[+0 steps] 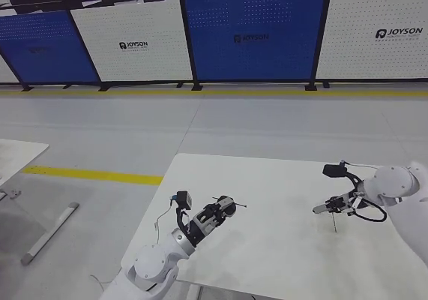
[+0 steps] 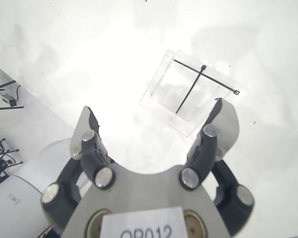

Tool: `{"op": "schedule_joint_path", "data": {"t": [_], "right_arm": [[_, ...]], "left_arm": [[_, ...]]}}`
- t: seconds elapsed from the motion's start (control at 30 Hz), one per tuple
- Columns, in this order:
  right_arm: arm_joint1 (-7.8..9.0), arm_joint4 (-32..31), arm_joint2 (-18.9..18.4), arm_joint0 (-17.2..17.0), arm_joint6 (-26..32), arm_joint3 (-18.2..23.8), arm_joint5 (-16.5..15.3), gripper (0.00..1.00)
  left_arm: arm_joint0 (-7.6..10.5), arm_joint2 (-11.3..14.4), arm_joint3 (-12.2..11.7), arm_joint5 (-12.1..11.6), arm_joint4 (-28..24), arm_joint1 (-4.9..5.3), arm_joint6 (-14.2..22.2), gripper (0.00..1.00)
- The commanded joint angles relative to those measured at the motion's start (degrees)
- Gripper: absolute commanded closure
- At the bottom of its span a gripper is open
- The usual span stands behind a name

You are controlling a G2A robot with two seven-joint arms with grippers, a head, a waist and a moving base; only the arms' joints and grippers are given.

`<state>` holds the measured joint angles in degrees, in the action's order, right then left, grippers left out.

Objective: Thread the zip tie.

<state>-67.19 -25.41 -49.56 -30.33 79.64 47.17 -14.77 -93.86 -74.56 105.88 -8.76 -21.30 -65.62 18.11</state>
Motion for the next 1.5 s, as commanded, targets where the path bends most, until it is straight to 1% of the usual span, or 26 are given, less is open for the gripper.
{"op": "schedule_joint_path", "data": {"t": [0.0, 0.07, 0.1, 0.17, 0.2, 0.23, 0.27, 0.3, 0.37, 0.4, 0.53, 0.73, 0.83, 0.97, 1.03, 1.2, 1.3, 1.4, 1.47], "right_arm": [[0.07, -0.7, -0.1, -0.4, -1.8, 0.1, 0.7, 0.00], [0.27, -1.8, -0.3, -1.0, -3.5, 0.9, 2.7, 0.00], [0.39, -2.4, -0.2, -1.0, -2.9, 1.6, 2.6, 0.00], [0.65, -3.3, -0.5, -1.3, -3.2, 2.8, 3.9, 0.00], [0.74, -3.5, -0.5, -1.5, -2.9, 3.4, 4.2, 0.07], [0.82, -3.7, -0.5, -1.6, -2.5, 3.9, 4.6, 0.17], [0.87, -4.1, -0.3, -1.7, -1.6, 4.4, 5.2, 0.44], [0.86, -4.4, -0.2, -1.7, -1.2, 4.7, 5.7, 0.52], [0.75, -4.9, 0.4, -1.7, -0.4, 4.7, 6.4, 0.55], [0.61, -5.0, 0.8, -1.5, -0.1, 4.5, 6.9, 0.55], [-0.05, -5.0, 2.0, -0.5, -0.4, 1.7, 8.0, 0.59], [-1.22, -4.9, 3.7, 1.0, -1.5, -2.8, 7.8, 0.64], [-1.86, -4.5, 4.5, 1.7, -2.2, -5.0, 7.5, 0.65], [-2.85, -4.4, 5.6, 2.8, -3.4, -8.2, 7.2, 0.70], [-3.25, -4.4, 6.1, 3.2, -3.7, -9.2, 7.2, 0.73], [-4.44, -4.4, 7.2, 4.5, -4.7, -12.2, 8.5, 0.75], [-5.15, -4.3, 7.9, 5.0, -4.8, -13.8, 8.5, 0.75], [-5.81, -4.3, 8.5, 5.5, -4.8, -15.1, 8.7, 0.78], [-6.28, -4.2, 8.8, 5.9, -5.0, -16.1, 8.6, 0.78]], "left_arm": [[0.00, 0.0, 0.0, 0.0, 0.0, 0.00, 0.0, 1.00], [0.00, 0.0, 0.0, 0.0, 0.0, 0.00, 0.0, 1.00], [0.00, 0.0, 0.0, 0.0, 0.0, 0.00, 0.0, 1.00], [0.00, 0.0, 0.0, 0.0, 0.0, 0.00, 0.0, 1.00], [0.00, 0.0, 0.0, 0.0, 0.0, 0.00, 0.0, 1.00], [0.00, 0.0, 0.0, 0.0, 0.0, 0.00, 0.0, 1.00], [0.00, 0.0, 0.0, 0.0, 0.0, 0.00, 0.0, 1.00], [0.00, 0.0, 0.0, 0.0, 0.0, 0.00, 0.0, 1.00], [0.00, 0.0, 0.0, 0.0, 0.0, 0.00, 0.0, 1.00], [0.00, 0.0, 0.0, 0.0, 0.0, 0.00, 0.0, 1.00], [0.00, 0.0, 0.0, 0.0, 0.0, 0.00, 0.0, 1.00], [0.00, 0.0, 0.0, 0.0, 0.0, 0.00, 0.0, 1.00], [0.00, 0.0, 0.0, 0.0, 0.0, 0.00, 0.0, 1.00], [0.00, 0.0, 0.0, 0.0, 0.0, 0.00, 0.0, 1.00], [0.00, 0.0, 0.0, 0.0, 0.0, 0.00, 0.0, 1.00], [0.00, 0.0, 0.0, 0.0, 0.0, 0.00, 0.0, 1.00], [0.00, 0.0, 0.0, 0.0, 0.0, 0.00, 0.0, 1.00], [0.00, 0.0, 0.0, 0.0, 0.0, 0.00, 0.0, 1.00], [0.00, 0.0, 0.0, 0.0, 0.0, 0.00, 0.0, 1.00]]}}
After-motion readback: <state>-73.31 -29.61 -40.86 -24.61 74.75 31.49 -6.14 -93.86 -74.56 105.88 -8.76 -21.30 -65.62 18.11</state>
